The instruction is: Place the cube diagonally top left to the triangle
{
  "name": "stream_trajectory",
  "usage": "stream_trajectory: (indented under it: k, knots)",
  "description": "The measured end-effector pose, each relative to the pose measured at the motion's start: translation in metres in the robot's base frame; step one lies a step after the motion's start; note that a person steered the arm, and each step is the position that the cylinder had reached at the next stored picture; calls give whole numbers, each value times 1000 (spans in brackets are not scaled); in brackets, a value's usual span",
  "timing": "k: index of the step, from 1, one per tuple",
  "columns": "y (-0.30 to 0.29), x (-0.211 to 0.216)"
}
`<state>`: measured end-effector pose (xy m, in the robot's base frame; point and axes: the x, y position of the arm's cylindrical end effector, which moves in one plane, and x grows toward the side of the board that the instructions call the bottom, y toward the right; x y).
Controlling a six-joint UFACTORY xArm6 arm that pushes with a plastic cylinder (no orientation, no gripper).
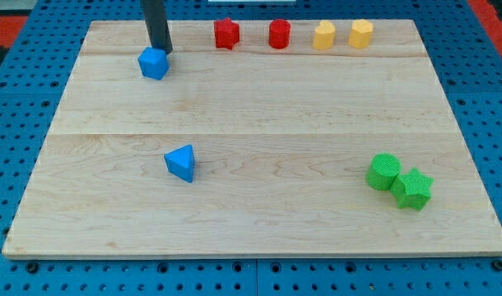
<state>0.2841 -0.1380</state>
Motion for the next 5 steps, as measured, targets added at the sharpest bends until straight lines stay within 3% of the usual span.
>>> stream_trajectory:
  k: [1, 2, 3, 4, 5]
  knots:
    - [10, 36]
    - [-7, 44]
    - [-9, -1]
    - [-45, -3]
    - [-56, 35]
